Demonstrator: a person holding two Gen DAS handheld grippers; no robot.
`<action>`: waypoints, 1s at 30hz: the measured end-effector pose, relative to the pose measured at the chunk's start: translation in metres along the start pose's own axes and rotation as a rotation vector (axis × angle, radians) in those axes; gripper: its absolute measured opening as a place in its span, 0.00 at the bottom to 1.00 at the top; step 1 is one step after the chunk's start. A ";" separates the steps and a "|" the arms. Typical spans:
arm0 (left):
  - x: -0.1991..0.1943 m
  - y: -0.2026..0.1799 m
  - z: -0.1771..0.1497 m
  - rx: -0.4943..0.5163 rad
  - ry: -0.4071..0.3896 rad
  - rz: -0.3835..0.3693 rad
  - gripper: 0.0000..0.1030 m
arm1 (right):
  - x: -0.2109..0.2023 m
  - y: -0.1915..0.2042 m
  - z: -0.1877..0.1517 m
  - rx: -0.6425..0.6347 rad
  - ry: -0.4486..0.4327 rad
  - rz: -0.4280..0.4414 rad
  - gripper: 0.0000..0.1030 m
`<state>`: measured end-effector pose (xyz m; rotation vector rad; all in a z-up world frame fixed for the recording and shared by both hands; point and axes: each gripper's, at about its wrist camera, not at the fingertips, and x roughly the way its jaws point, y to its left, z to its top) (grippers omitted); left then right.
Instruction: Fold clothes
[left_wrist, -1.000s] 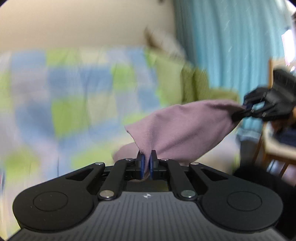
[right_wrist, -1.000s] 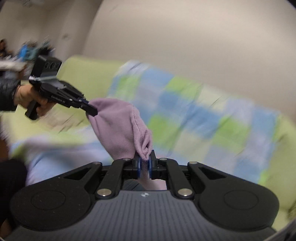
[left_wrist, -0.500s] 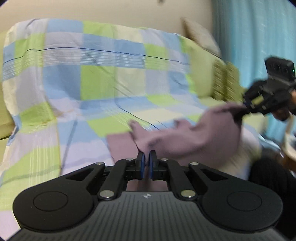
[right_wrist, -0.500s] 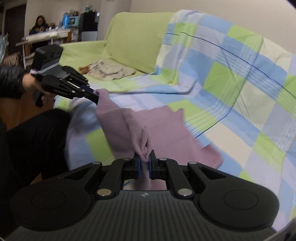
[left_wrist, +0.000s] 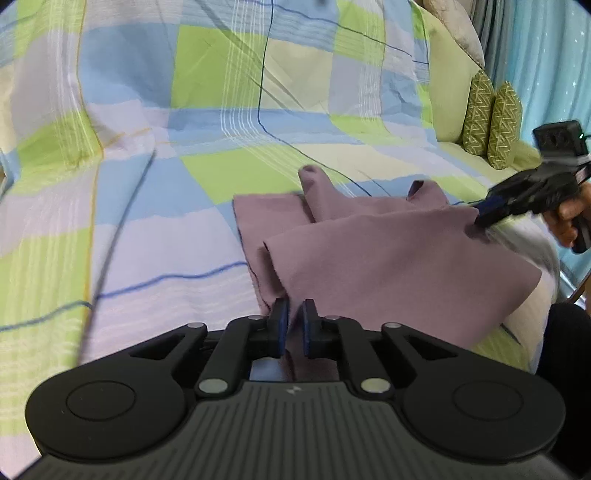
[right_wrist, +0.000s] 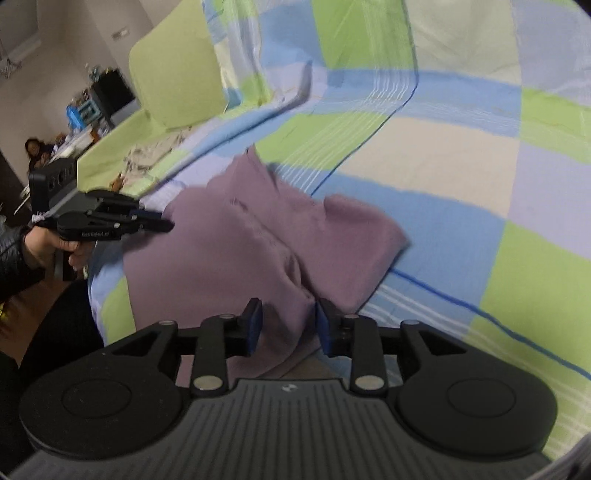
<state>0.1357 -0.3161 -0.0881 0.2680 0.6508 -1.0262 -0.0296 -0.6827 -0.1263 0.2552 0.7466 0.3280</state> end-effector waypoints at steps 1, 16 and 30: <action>-0.002 -0.001 0.003 0.007 -0.011 0.010 0.22 | -0.004 0.004 0.005 -0.005 -0.037 -0.012 0.29; 0.061 -0.025 0.040 0.315 -0.022 -0.059 0.48 | 0.120 0.032 0.110 -0.083 0.095 0.070 0.41; 0.027 -0.096 -0.013 0.647 -0.112 0.028 0.03 | 0.173 0.066 0.124 -0.196 0.281 0.020 0.22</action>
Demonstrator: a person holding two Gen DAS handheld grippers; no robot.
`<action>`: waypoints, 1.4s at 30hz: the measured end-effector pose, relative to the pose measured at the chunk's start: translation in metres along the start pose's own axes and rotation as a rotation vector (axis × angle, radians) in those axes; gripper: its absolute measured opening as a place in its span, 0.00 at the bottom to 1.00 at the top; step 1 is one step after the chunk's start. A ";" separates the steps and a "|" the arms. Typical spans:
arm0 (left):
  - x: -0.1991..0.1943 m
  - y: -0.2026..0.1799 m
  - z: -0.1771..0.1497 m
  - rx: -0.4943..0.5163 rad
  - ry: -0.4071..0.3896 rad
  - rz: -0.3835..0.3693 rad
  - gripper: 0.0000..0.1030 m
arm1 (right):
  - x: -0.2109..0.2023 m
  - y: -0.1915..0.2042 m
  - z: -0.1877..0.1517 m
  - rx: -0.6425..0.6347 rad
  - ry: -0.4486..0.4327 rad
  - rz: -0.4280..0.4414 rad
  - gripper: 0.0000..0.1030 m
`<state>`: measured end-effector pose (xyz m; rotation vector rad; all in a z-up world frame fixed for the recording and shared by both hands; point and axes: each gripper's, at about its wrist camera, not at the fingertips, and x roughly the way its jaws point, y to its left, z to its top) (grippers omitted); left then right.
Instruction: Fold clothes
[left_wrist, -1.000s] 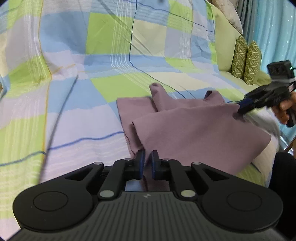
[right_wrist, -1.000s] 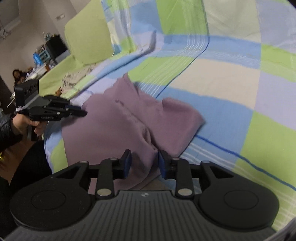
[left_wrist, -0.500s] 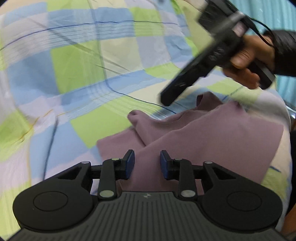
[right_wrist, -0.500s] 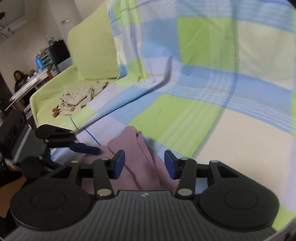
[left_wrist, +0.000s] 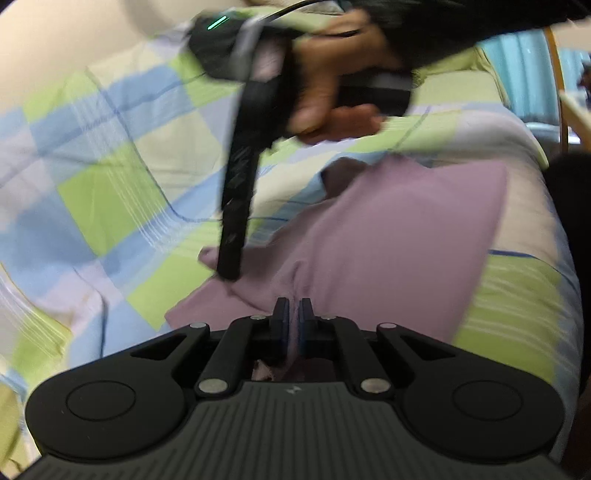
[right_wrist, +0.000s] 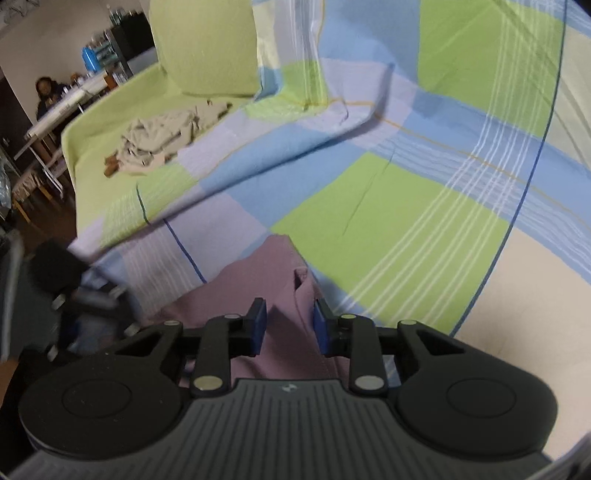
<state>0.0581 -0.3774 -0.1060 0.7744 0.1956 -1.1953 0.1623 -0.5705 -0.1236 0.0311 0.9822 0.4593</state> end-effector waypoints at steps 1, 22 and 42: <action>-0.004 -0.005 0.002 0.002 -0.005 0.002 0.03 | 0.001 0.004 0.001 -0.014 0.007 -0.011 0.11; -0.010 -0.012 0.001 -0.028 -0.001 0.000 0.03 | -0.002 0.005 0.001 -0.086 -0.057 0.165 0.03; -0.030 0.044 -0.012 -0.249 -0.036 0.015 0.05 | -0.023 0.029 0.012 -0.183 -0.029 -0.016 0.32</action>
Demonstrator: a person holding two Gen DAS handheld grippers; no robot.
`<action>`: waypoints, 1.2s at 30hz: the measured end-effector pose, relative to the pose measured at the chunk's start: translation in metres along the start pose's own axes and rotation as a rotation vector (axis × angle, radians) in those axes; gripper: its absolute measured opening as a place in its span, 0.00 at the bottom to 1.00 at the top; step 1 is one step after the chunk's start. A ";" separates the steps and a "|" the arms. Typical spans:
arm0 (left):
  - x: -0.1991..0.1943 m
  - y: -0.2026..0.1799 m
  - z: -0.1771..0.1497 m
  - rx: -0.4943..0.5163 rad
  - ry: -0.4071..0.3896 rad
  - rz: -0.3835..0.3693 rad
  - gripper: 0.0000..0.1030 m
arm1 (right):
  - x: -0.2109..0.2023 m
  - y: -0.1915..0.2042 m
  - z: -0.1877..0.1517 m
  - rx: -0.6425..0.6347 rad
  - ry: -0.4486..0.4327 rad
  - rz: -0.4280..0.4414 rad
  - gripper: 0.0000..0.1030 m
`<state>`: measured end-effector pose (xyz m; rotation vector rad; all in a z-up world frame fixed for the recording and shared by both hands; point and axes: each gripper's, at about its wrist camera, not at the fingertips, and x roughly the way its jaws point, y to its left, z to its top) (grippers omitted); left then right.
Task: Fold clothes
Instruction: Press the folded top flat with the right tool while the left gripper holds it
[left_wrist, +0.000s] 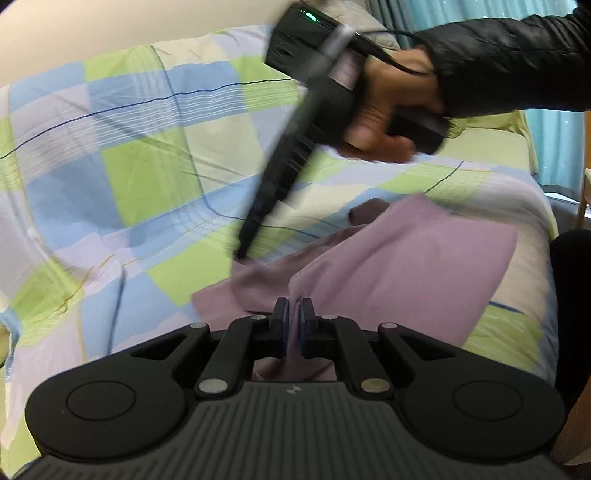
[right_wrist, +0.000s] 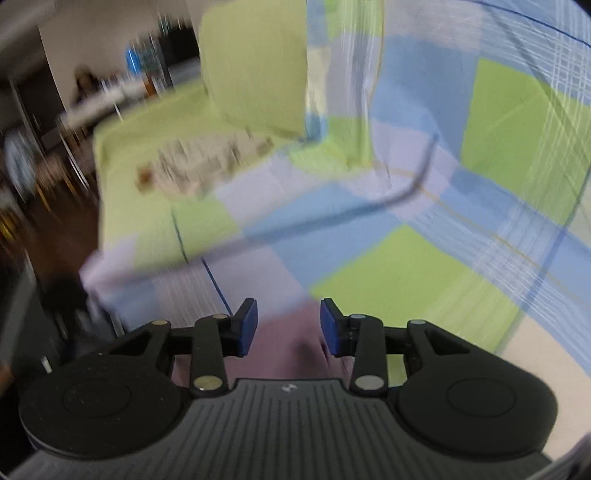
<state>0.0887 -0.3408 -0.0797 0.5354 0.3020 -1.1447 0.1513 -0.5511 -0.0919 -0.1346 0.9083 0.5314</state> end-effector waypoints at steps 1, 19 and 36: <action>0.000 -0.001 -0.001 0.013 0.008 0.008 0.05 | 0.005 0.004 -0.002 -0.012 0.036 -0.033 0.32; 0.003 -0.024 -0.019 0.053 -0.018 -0.025 0.05 | 0.052 0.066 -0.002 -0.079 0.155 -0.341 0.19; 0.007 -0.025 -0.021 0.044 -0.004 -0.021 0.05 | 0.012 0.063 -0.013 -0.016 -0.052 -0.168 0.15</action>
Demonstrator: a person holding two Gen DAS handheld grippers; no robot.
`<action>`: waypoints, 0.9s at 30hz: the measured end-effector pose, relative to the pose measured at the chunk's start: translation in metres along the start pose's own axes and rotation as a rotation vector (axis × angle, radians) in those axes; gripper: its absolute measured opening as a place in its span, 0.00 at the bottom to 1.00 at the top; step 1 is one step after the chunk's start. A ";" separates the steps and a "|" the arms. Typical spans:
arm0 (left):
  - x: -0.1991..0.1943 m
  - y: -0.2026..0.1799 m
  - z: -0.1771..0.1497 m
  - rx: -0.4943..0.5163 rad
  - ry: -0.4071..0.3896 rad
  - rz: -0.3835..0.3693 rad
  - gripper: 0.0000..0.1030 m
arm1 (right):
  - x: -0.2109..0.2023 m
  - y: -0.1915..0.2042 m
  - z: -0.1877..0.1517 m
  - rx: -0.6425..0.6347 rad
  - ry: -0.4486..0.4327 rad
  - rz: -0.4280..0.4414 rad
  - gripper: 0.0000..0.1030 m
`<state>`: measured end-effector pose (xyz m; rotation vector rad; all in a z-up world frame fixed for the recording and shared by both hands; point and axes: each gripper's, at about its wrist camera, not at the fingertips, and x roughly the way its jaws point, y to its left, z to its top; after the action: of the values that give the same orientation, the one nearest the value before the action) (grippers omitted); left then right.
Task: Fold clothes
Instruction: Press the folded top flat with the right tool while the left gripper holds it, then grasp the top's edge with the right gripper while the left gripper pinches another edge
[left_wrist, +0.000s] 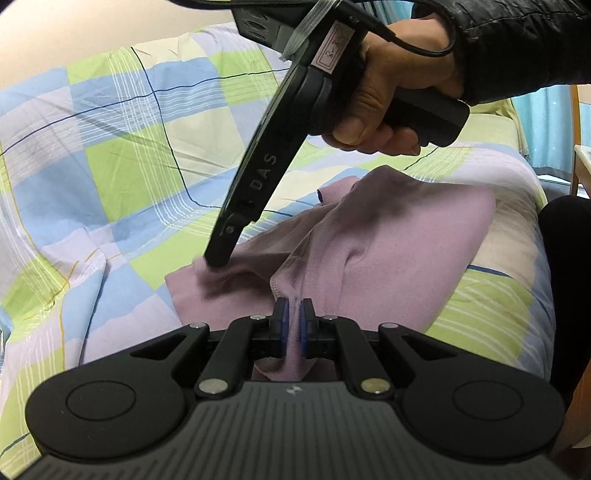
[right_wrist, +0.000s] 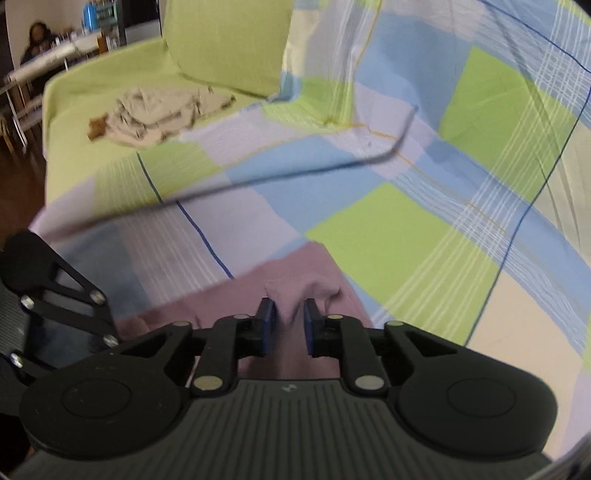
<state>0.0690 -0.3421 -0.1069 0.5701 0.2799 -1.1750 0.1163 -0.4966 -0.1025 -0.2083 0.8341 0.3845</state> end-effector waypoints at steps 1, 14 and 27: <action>0.000 0.000 0.000 0.001 0.001 0.000 0.05 | 0.005 0.003 0.001 -0.020 0.008 0.007 0.15; -0.009 0.010 0.003 -0.031 -0.002 0.026 0.13 | -0.030 -0.024 -0.012 0.147 -0.114 0.029 0.28; -0.038 0.042 0.000 -0.208 0.075 0.038 0.37 | -0.132 -0.066 -0.141 0.513 -0.214 -0.163 0.40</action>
<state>0.0938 -0.3010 -0.0771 0.4353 0.4485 -1.0740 -0.0322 -0.6356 -0.0939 0.2378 0.6740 0.0301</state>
